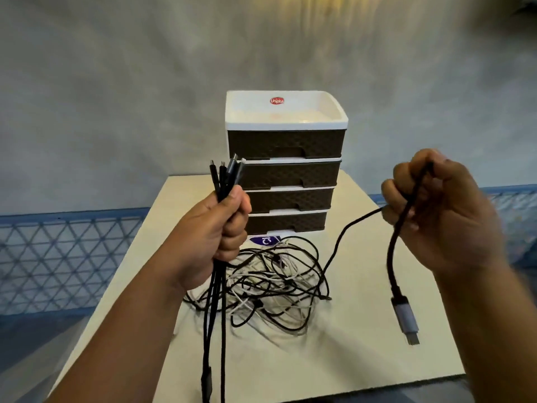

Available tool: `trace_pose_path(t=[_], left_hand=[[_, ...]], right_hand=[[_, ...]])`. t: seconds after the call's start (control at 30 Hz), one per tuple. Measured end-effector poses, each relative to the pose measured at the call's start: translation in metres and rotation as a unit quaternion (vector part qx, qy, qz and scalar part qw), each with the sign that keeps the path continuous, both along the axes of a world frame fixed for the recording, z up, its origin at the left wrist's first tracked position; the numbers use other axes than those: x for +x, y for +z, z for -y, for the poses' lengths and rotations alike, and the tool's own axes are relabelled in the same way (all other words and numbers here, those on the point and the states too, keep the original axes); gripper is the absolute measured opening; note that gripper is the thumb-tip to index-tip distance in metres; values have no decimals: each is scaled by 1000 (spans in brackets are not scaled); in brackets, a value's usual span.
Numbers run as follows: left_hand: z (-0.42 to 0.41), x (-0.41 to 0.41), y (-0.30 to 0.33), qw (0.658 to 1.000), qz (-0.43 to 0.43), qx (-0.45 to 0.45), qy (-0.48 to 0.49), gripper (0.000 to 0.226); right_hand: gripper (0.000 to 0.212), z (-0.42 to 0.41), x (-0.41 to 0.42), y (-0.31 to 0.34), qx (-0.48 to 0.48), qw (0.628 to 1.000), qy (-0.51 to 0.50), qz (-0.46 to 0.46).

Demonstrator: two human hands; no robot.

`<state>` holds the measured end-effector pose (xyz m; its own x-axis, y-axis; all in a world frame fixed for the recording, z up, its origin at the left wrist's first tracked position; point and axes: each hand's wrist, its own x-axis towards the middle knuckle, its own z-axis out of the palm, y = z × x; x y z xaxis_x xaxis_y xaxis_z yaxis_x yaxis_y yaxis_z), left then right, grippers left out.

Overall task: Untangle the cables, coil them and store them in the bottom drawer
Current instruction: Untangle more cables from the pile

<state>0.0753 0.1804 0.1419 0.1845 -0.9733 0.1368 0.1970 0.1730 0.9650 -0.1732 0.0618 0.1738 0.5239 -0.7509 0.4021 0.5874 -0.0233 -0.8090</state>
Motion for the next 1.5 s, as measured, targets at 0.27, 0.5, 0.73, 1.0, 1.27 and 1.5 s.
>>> trace_pose_path(t=[0.27,0.5,0.73,1.0,1.27,1.5], left_hand=[[-21,-80,14,999,23,-17,44,26],[-37,-123,39,997,30,-36,67,31],[-44,-151,45,995,6,-24,92,39],[-46,-179,45,993,-54,-56,85,41],[-49,-169,48,983,-96,-100,117,44],[-48,-157,23,973,-140,-137,124,34]], right_hand=[[26,-40,-32,3,-46,994,80,-59],[18,-81,-78,-43,-100,933,244,-247],[21,-95,-91,-77,-362,704,159,-590],[53,-105,-56,-59,-227,909,49,-347],[28,-150,-45,-136,-139,937,117,-297],[28,-133,-46,-168,-169,903,151,-366]])
